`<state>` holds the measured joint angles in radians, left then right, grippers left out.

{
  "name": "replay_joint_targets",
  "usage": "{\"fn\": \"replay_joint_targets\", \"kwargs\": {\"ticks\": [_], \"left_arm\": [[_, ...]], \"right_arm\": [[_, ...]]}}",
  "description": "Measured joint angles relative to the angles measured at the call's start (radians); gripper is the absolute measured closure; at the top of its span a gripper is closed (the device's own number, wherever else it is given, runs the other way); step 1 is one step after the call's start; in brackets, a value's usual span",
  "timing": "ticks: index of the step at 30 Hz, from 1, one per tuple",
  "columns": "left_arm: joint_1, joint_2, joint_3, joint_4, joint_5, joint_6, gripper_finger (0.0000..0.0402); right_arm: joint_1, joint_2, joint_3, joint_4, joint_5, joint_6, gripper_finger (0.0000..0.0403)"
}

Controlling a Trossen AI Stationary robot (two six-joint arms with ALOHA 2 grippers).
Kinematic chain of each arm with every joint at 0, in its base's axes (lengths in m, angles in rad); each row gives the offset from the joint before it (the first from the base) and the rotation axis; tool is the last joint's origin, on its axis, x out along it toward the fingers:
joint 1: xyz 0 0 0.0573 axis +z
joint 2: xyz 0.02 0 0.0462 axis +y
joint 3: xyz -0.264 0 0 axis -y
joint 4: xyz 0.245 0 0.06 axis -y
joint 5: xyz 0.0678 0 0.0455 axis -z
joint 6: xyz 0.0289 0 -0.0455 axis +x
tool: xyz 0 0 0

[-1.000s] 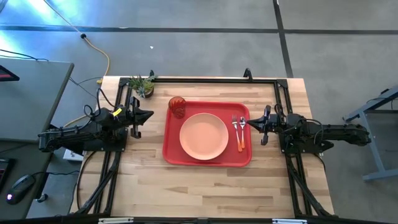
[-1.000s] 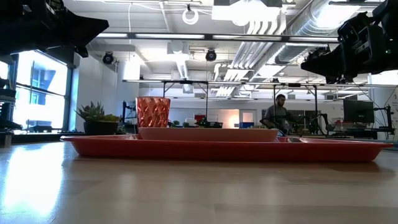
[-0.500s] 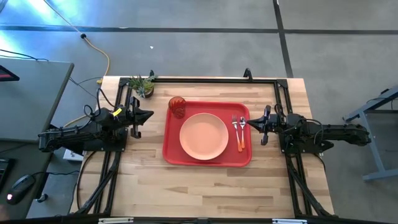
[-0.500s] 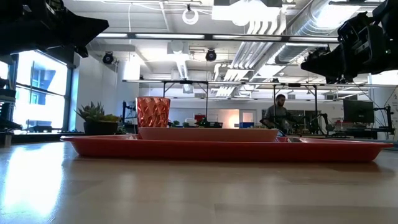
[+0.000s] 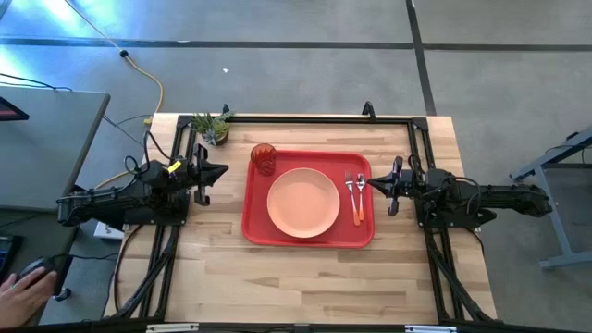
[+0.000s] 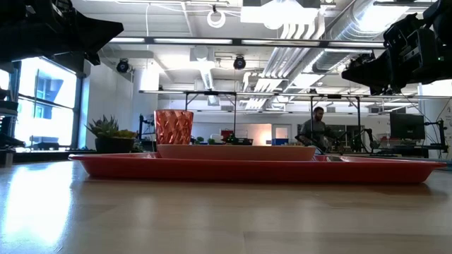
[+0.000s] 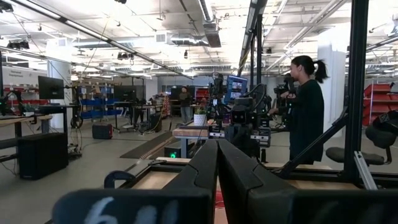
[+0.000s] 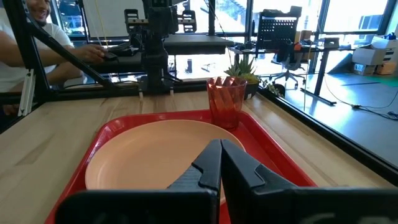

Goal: Pick and place plate/cup/fork/spoon on tray
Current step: Return to Home Position

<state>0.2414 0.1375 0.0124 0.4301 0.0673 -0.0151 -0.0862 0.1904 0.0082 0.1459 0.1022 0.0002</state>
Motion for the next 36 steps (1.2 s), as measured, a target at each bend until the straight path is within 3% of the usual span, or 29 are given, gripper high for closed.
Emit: {"fn": "replay_joint_targets", "kwargs": {"ticks": [36], "left_arm": [[0.0,0.0,0.0,0.0,0.0,0.0,0.0396]], "right_arm": [[0.0,0.0,0.0,0.0,0.0,0.0,0.0402]]}}
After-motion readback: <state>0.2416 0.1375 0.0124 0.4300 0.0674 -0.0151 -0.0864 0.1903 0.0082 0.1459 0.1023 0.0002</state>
